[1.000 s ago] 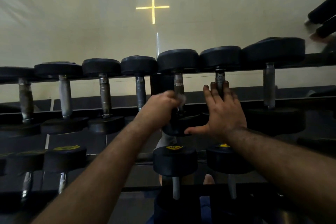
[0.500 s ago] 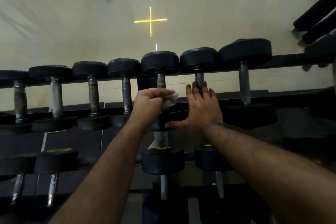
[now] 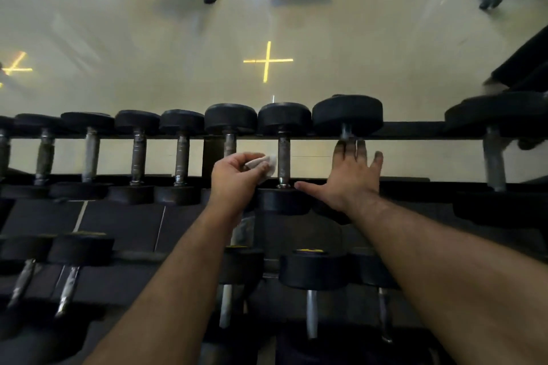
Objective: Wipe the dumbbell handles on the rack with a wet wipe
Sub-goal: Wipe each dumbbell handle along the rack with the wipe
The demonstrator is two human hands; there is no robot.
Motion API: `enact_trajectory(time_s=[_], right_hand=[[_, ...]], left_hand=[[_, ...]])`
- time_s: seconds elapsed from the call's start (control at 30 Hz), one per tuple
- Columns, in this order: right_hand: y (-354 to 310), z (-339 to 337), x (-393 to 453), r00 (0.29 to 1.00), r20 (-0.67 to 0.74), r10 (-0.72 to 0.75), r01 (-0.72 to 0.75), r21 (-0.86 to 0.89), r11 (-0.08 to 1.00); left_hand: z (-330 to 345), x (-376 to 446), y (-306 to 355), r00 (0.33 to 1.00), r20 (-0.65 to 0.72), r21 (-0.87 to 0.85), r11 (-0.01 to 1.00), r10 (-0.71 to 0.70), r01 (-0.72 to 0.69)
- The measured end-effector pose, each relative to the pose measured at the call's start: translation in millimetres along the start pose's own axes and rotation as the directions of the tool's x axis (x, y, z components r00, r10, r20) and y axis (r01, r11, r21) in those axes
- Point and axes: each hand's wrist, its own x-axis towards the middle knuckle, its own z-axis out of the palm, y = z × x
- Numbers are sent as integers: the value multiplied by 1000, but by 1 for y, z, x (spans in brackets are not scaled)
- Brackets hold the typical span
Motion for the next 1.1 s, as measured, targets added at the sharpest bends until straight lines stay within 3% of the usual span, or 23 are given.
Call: enact_trajectory(time_s=[0.07, 0.17, 0.27, 0.43, 0.53, 0.6, 0.7, 0.8, 0.87, 0.93, 1.03, 1.1], right_hand=[[3, 4, 2, 998, 58, 37, -41, 83, 996], [2, 10, 3, 999, 17, 32, -34, 141, 989], [0, 12, 3, 999, -50, 19, -13, 121, 993], [-4, 14, 5, 996, -85, 11, -6, 60, 998], [-7, 13, 5, 997, -72, 12, -11, 25, 1000], [-9, 13, 4, 998, -67, 18, -17, 11, 1000], [-11, 12, 4, 997, -82, 14, -14, -1, 1000], [-12, 13, 3, 996, -85, 12, -13, -7, 1000], [-12, 13, 3, 996, -90, 13, -13, 1, 1000], [-12, 13, 2, 995, -97, 13, -12, 10, 1000], [-12, 12, 1, 996, -86, 13, -13, 6, 1000], [-13, 12, 1, 996, -90, 17, -17, 4, 1000]], left_hand=[[13, 0, -9, 1000, -22, 32, 999, 23, -22], [25, 13, -24, 994, -97, 63, 997, 51, -44], [31, 35, -34, 979, -183, 139, 988, 90, -65], [38, 84, -42, 963, -257, 79, 995, 78, -59], [46, 103, -44, 977, -206, 78, 996, 47, -31], [52, 105, -43, 979, -172, 184, 980, 109, -77], [53, 100, -41, 959, -84, 456, 866, 271, -205], [44, 84, -43, 920, 145, 665, 652, 365, -364], [33, 72, -44, 873, 365, 743, 463, 324, -483], [24, 70, -43, 842, 488, 759, 364, 233, -540], [24, 81, -37, 767, 466, 699, 347, 442, -625], [32, 96, -38, 689, 448, 701, 254, 570, -666]])
